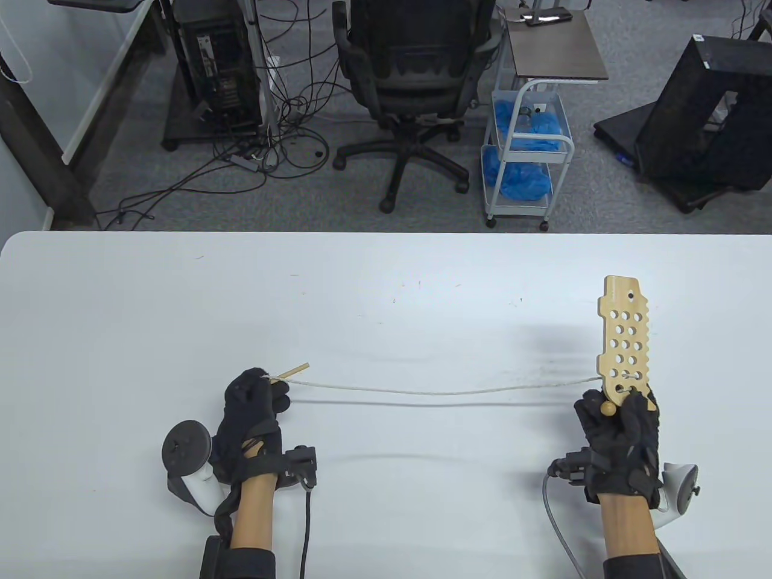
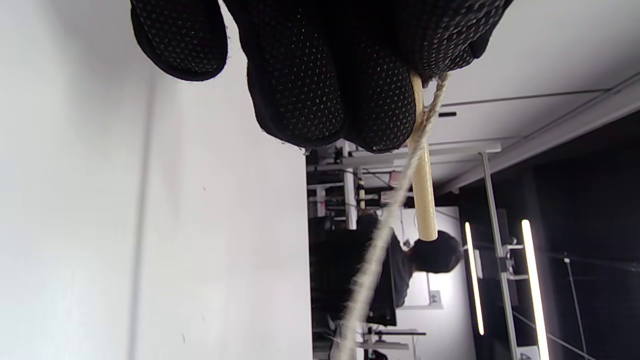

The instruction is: Remove rope from all holes on crocodile lacing toy

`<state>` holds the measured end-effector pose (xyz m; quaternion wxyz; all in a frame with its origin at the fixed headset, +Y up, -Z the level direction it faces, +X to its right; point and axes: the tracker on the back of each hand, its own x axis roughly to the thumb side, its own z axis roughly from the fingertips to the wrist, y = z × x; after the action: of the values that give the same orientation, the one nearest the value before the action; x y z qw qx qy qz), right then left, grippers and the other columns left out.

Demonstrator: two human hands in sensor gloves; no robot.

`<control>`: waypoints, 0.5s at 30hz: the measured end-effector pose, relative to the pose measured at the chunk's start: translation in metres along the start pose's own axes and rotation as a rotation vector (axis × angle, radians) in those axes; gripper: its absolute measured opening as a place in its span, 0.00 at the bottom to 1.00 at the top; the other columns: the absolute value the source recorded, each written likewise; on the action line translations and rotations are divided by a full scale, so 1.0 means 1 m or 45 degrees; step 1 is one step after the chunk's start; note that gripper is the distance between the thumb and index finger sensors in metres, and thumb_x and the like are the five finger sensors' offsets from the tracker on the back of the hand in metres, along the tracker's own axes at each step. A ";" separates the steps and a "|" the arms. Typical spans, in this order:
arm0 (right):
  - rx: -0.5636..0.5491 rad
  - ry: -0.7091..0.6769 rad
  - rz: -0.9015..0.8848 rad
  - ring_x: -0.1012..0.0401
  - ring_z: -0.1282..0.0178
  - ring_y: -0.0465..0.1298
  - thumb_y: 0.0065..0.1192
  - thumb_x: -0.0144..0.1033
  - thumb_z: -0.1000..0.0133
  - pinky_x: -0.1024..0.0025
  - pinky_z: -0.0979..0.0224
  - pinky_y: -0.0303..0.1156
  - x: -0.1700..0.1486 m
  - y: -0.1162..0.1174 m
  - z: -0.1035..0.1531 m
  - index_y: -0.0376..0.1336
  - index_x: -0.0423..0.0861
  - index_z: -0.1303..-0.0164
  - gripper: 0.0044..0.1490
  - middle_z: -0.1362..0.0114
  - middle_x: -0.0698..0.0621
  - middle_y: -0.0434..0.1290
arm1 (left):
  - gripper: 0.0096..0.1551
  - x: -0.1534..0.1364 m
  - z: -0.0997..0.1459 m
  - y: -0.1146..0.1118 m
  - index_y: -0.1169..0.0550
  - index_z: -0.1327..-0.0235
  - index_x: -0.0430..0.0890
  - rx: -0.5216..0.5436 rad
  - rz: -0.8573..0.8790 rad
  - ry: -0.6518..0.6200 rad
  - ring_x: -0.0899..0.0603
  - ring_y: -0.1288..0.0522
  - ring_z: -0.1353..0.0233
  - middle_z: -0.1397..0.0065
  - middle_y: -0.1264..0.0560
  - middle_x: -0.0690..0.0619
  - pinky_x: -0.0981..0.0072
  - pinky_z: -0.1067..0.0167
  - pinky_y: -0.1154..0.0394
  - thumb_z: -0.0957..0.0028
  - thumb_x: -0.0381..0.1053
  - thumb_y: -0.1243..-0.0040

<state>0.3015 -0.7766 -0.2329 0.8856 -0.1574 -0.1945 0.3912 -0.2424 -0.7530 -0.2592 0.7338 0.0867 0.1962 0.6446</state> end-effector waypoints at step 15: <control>0.695 0.016 0.366 0.52 0.56 0.85 0.68 0.40 0.50 0.44 0.43 0.75 -0.035 0.072 0.030 0.61 0.41 0.36 0.34 0.43 0.43 0.77 | 0.22 0.023 0.033 -0.087 0.22 0.37 0.61 -0.605 -0.186 -0.272 0.50 0.16 0.45 0.44 0.14 0.58 0.40 0.34 0.27 0.46 0.53 0.37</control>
<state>0.2202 -0.7530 -0.2460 0.8320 0.0579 -0.0524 0.5493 -0.1472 -0.7398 -0.2661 0.7948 -0.0349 -0.0333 0.6050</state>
